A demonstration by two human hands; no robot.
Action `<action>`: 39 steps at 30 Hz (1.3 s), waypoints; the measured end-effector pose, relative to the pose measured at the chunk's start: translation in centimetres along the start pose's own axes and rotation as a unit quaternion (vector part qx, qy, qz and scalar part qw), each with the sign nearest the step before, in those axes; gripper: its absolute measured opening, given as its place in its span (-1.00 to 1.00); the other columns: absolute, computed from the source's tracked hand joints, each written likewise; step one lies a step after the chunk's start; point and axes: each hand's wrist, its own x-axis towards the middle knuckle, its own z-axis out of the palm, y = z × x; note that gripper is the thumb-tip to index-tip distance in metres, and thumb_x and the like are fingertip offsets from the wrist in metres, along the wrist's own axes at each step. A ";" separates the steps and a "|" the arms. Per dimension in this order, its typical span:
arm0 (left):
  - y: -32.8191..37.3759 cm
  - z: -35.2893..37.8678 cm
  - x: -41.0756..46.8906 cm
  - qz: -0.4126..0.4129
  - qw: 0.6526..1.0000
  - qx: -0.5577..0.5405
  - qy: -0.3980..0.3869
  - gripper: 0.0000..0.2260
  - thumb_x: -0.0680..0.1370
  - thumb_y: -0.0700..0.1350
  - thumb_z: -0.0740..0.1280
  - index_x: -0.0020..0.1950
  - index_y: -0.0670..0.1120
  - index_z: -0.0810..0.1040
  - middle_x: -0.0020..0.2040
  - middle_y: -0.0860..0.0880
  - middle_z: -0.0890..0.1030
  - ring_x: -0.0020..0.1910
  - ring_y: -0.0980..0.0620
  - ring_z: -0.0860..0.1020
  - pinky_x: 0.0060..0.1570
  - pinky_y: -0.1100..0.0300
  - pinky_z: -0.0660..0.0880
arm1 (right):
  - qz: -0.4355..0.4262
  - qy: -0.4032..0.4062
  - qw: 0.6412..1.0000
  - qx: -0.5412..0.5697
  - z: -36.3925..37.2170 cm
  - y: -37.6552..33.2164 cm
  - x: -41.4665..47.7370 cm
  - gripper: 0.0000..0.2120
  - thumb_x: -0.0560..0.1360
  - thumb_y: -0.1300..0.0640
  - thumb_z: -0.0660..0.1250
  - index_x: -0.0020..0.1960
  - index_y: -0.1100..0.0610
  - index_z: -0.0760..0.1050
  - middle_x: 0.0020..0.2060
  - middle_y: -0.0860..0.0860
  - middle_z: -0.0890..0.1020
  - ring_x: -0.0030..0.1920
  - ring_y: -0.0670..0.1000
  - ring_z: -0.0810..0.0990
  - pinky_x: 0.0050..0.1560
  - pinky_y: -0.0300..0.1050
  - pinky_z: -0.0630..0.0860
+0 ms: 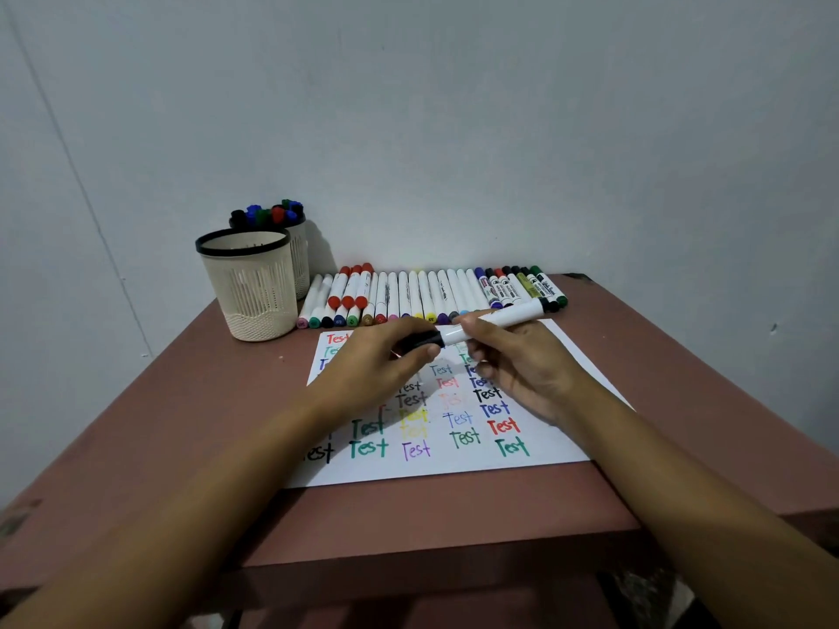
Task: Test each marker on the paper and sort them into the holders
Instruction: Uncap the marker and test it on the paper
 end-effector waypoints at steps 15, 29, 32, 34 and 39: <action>0.1 0.0 -0.2 -0.053 0.989 -0.128 -0.052 -0.79 0.59 -0.16 0.23 0.10 -0.24 0.57 -0.32 -0.01 0.53 -0.35 0.03 0.37 -0.30 0.10 0.31 | 0.009 -0.111 0.994 0.006 -0.4 0.1 0.4 -0.82 0.37 0.18 0.32 -0.04 0.20 0.53 -0.40 0.02 0.54 -0.37 -0.11 0.50 -0.36 -0.33 0.46; -0.1 -2.6 1.7 -0.206 0.856 -0.454 0.137 -0.95 0.51 -0.26 0.30 -0.10 -0.18 0.55 -0.25 -0.08 0.55 -0.32 0.07 0.55 -0.24 0.29 0.58 | -0.064 0.091 0.989 -0.096 -1.1 0.2 1.3 -0.81 0.49 -0.01 0.33 0.00 0.09 0.55 -0.15 0.04 0.63 -0.19 -0.07 0.57 -0.14 -0.16 0.53; -0.6 -5.1 2.5 -0.190 0.901 -0.321 0.223 -0.96 0.52 -0.20 0.33 -0.08 -0.15 0.56 -0.16 -0.09 0.63 -0.21 0.02 0.60 -0.20 0.30 0.58 | -0.135 0.118 0.849 -0.498 -2.0 1.7 1.3 -0.69 0.58 0.00 0.24 0.25 0.10 0.51 0.16 0.03 0.56 0.13 -0.03 0.51 0.13 -0.17 0.41; -0.8 -7.3 3.5 -0.172 0.921 -0.235 0.259 -0.96 0.52 -0.18 0.34 -0.05 -0.12 0.54 -0.15 -0.07 0.62 -0.19 0.05 0.61 -0.17 0.30 0.57 | -0.137 0.046 0.775 -0.615 -2.1 2.5 1.4 -0.61 0.58 -0.01 0.22 0.34 0.13 0.45 0.25 0.05 0.51 0.27 0.03 0.45 0.21 -0.15 0.38; -2.4 -13.4 7.4 -0.162 0.920 -0.090 0.347 -0.80 0.48 -0.18 0.35 0.09 -0.13 0.49 -0.15 -0.07 0.61 -0.29 0.05 0.63 -0.18 0.15 0.60 | -0.116 0.005 0.737 -0.666 -2.0 2.9 1.6 -0.60 0.60 -0.04 0.18 0.37 0.10 0.44 0.32 0.02 0.46 0.33 0.00 0.38 0.30 -0.14 0.35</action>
